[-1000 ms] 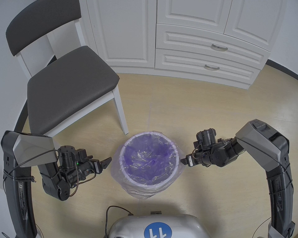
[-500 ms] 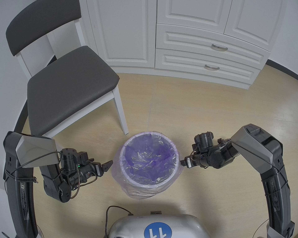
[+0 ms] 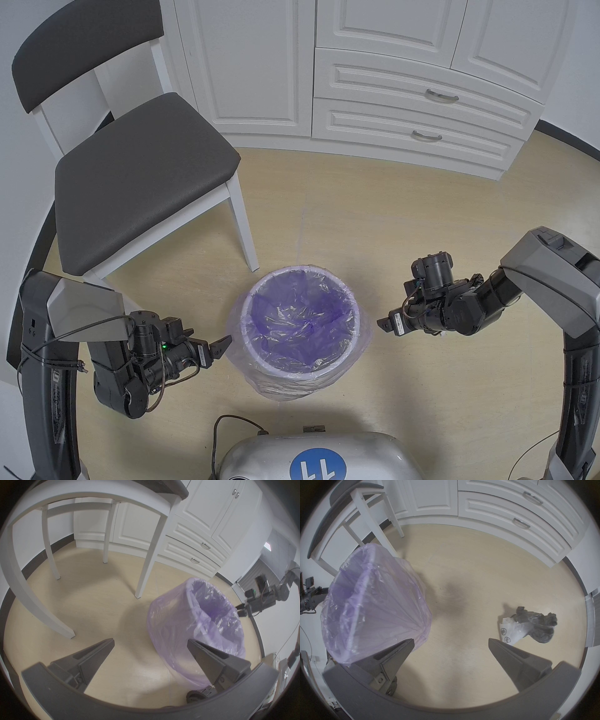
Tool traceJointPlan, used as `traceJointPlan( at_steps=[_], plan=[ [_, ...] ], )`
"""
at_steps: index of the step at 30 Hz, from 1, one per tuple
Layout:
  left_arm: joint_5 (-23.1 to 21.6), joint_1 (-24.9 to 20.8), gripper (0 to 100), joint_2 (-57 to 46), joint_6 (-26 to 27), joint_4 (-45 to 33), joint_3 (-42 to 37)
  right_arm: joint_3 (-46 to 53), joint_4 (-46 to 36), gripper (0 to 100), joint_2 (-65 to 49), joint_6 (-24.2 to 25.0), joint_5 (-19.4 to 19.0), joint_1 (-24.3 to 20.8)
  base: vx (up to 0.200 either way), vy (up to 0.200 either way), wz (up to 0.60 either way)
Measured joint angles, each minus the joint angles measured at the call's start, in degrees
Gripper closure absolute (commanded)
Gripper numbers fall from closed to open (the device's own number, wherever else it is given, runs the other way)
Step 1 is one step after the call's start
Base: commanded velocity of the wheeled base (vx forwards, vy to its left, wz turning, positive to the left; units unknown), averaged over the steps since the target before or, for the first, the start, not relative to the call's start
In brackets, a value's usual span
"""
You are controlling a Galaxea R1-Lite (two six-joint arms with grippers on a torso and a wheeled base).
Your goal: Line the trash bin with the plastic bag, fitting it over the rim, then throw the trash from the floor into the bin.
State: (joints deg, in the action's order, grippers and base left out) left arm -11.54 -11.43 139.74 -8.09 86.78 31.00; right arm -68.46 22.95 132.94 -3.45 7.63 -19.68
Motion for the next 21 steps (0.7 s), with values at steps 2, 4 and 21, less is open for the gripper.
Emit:
traceJointPlan(
  at_steps=[2, 4, 21],
  plan=[
    [0.0, 0.0, 0, 0.8, 0.1, 0.2, 0.0, 1.2, 1.8, 0, -1.2, 0.1, 0.3, 0.0, 0.0, 0.0, 0.0],
    [0.0, 0.0, 0, 1.8, 0.2, 0.1, 0.4, 2.5, 4.5, 0, -2.1, 0.2, 0.5, -0.1, 0.0, 0.0, 0.0],
    [0.1, -0.3, 0, 9.2, 0.2, -13.5, 17.0, 10.2, 17.6, 0, -4.2, 0.5, 1.3, 0.0, 0.0, 0.0, 0.0]
  ],
)
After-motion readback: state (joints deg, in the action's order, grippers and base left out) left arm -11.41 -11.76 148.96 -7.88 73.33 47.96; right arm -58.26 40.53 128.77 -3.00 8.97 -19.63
